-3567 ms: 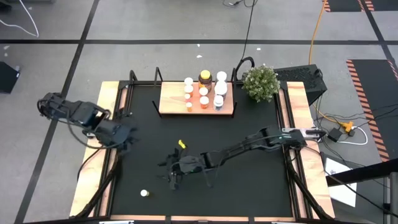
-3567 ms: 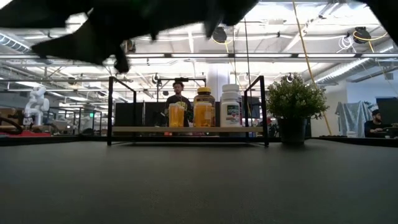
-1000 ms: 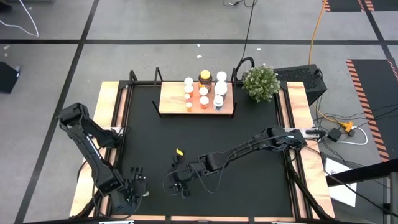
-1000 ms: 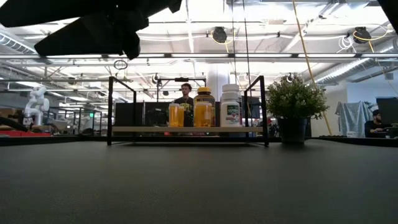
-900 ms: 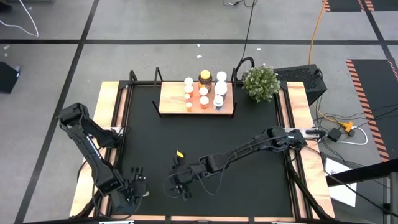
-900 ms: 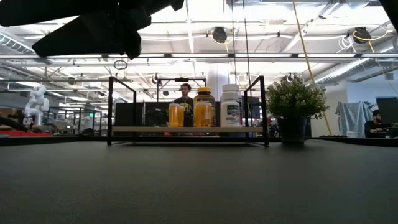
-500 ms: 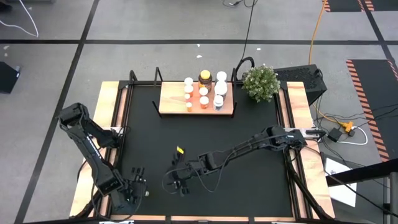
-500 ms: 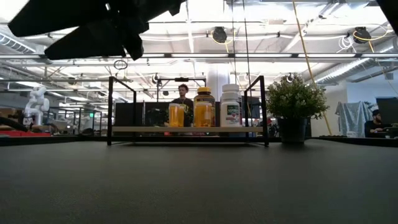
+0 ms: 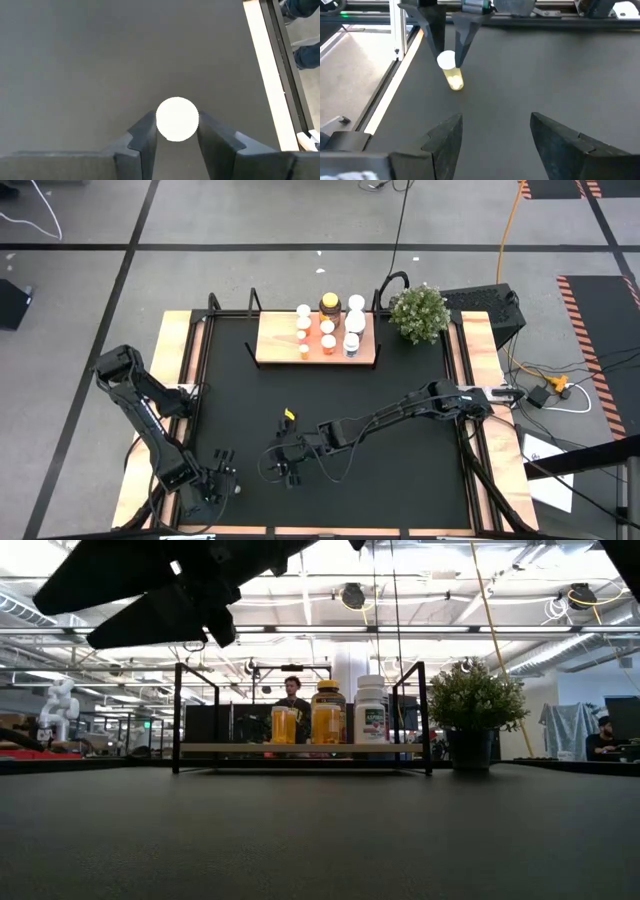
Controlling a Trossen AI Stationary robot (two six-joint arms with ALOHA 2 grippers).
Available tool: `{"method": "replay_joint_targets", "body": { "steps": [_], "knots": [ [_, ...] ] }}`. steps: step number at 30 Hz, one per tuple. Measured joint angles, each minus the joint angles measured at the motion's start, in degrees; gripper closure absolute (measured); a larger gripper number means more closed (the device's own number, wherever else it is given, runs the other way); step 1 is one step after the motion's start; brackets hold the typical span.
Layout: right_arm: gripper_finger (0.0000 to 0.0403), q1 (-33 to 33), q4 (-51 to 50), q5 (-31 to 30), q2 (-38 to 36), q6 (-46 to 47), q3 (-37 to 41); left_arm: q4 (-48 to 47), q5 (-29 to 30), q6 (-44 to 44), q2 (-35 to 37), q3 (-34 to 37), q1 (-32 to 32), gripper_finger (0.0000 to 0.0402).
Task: Pick and place medicine bottles onto shelf by color
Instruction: Put the light yellow pill bottle on the shelf
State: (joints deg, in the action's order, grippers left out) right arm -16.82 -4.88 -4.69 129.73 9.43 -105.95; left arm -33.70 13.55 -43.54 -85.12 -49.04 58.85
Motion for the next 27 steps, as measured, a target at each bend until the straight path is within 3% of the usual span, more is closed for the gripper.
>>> {"method": "replay_joint_targets", "body": {
  "steps": [6, 11, 15, 21, 27],
  "knots": [
    [0.0174, -0.03, -14.52, -2.34, -6.35, 0.34, 0.13, -2.19, -0.03, -0.47, 0.49, -1.52, -1.96, 0.0274],
    [0.0174, -0.04, -26.86, -5.92, -17.44, -2.09, 2.80, -8.80, -0.01, 2.93, 3.15, -5.92, -9.95, 0.0274],
    [0.0174, -0.02, -25.25, -6.07, -29.06, -0.43, 13.89, -12.38, 0.03, 9.23, 4.28, -12.06, -20.74, 0.0274],
    [0.0174, -1.17, -14.57, -6.83, -48.45, 9.41, 36.45, -18.32, 0.49, 15.06, 3.83, -24.18, -40.78, 0.0274],
    [0.0174, -1.42, -5.86, -11.17, -62.77, 19.32, 53.81, -20.47, 0.67, 30.52, 3.82, -33.79, -61.24, 0.0275]
  ]
}}
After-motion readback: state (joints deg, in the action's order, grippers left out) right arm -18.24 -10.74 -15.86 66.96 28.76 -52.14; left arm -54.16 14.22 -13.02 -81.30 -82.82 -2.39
